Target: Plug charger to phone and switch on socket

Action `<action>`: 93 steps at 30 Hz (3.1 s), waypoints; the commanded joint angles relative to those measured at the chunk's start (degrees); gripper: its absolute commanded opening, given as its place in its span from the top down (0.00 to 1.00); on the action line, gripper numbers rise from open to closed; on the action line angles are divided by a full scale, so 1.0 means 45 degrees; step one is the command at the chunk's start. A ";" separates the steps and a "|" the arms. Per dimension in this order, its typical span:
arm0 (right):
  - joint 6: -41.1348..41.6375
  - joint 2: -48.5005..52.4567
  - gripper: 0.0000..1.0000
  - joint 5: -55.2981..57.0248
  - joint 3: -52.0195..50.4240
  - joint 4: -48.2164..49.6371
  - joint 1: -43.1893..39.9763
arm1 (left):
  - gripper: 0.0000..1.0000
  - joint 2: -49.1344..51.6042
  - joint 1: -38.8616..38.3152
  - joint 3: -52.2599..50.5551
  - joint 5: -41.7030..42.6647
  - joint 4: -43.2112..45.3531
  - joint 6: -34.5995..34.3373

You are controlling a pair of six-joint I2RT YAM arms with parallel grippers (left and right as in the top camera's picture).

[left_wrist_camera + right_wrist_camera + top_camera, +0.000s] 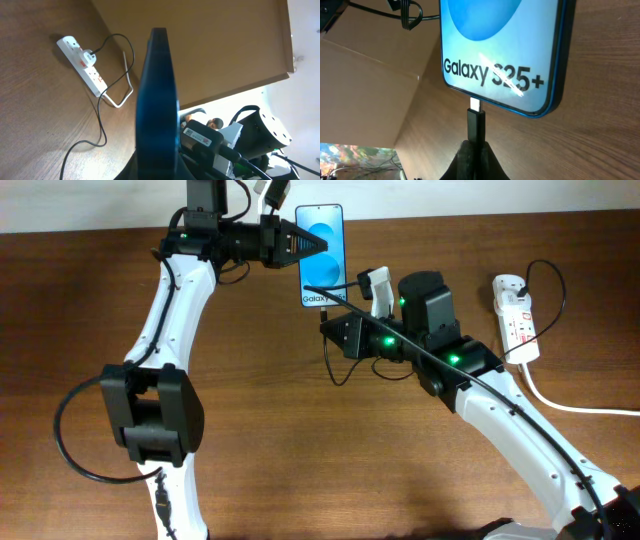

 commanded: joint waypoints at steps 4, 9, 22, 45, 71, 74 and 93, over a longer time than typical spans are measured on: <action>-0.0233 0.0024 0.96 -0.0136 0.0087 -0.0107 -0.0092 | 1.00 -0.0092 0.0010 0.0136 0.0243 0.0034 0.0102; -0.0427 0.0024 0.96 -0.0131 0.0087 -0.0136 -0.0097 | 1.00 -0.0092 -0.0005 0.0136 0.0243 0.0029 0.0097; -0.0423 0.0024 0.96 0.0131 0.0087 0.0272 -0.0107 | 1.00 -0.0092 -0.0005 0.0136 0.0544 0.0024 0.0005; -0.0418 0.0024 0.96 0.0126 0.0087 0.0015 -0.0097 | 1.00 -0.0092 -0.0005 0.0136 0.0792 0.0039 0.0010; -0.0087 0.0024 0.96 0.0175 0.0087 0.0816 -0.0121 | 1.00 -0.0092 -0.0500 0.0136 0.1064 0.0034 0.0019; 0.0024 0.0024 0.96 0.0165 0.0092 0.1015 -0.0335 | 1.00 -0.0092 -0.0500 0.0136 0.1064 0.0034 0.0019; 0.0248 0.0024 0.96 0.0121 0.0087 0.0714 -0.1069 | 1.00 -0.0092 -0.0476 0.0136 0.0879 0.0034 0.0005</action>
